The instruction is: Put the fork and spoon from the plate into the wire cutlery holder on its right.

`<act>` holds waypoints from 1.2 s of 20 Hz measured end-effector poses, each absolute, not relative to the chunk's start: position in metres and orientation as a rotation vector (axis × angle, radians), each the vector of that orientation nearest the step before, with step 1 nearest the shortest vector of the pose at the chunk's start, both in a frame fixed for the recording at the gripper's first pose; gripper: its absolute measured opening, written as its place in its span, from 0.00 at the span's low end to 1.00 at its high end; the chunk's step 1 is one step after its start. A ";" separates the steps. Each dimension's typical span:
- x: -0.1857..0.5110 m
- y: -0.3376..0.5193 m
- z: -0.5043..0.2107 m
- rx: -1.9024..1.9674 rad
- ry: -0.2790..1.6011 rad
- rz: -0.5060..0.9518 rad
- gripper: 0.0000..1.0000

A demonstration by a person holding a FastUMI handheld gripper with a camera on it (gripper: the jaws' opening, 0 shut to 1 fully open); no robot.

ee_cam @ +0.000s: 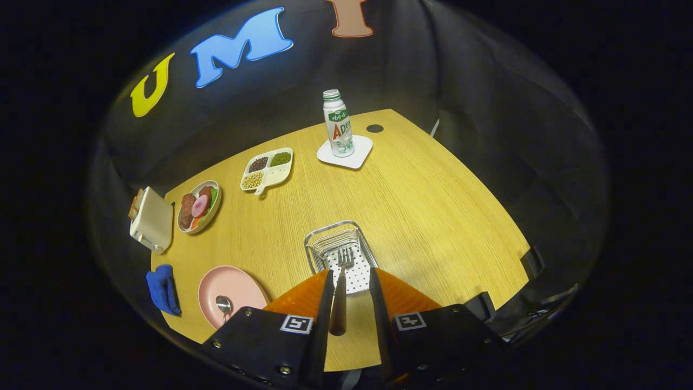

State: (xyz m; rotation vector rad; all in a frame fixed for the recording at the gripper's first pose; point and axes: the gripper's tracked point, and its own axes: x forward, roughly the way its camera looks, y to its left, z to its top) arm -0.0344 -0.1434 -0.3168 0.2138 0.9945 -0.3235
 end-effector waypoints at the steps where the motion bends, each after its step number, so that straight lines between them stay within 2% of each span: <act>1: -0.034 -0.143 -0.315 0.207 0.987 -0.321 0.40; 9: -0.019 -0.137 -0.289 0.154 0.869 -0.318 0.40; 13: 0.000 -0.126 -0.255 0.119 0.716 -0.287 0.40; 18: 0.017 -0.097 -0.211 0.057 0.547 -0.215 0.40; 24: 0.027 -0.038 -0.194 0.006 0.471 -0.106 0.40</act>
